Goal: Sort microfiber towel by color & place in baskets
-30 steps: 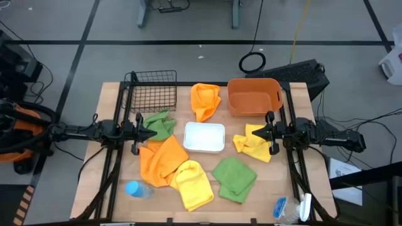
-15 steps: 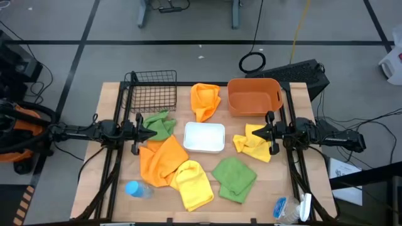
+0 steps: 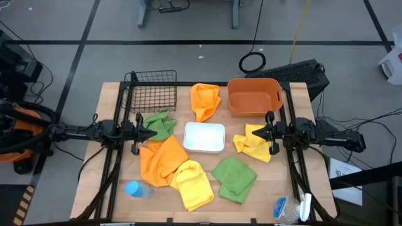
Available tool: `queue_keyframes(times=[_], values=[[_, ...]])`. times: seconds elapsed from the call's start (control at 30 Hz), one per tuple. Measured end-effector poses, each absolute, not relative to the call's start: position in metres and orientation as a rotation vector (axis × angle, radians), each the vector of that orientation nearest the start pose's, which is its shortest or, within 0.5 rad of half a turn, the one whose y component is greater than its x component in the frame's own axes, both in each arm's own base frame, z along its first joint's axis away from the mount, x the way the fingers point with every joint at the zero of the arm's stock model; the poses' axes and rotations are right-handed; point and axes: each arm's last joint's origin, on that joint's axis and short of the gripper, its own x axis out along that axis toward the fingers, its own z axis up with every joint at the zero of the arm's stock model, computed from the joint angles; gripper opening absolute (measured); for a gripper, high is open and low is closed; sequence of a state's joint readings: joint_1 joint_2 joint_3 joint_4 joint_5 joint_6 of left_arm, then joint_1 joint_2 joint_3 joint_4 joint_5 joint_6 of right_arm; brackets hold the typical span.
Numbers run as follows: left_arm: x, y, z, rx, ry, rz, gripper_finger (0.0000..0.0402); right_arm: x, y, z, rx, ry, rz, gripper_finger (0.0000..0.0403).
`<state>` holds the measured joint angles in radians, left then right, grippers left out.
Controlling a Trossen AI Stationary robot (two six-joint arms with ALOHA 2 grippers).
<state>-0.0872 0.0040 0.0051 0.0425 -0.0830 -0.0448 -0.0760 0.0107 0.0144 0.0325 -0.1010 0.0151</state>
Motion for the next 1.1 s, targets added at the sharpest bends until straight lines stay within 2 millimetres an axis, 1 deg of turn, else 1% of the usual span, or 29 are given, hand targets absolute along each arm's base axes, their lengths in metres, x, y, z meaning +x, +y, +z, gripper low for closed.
queue_keyframes(times=[1.1], values=[[0.0973, -0.0061, 0.169, -0.049, -0.043, -0.005, 0.0018, 0.0972, -0.0045, 0.1707, 0.012, -0.036, 0.025, 0.0]])
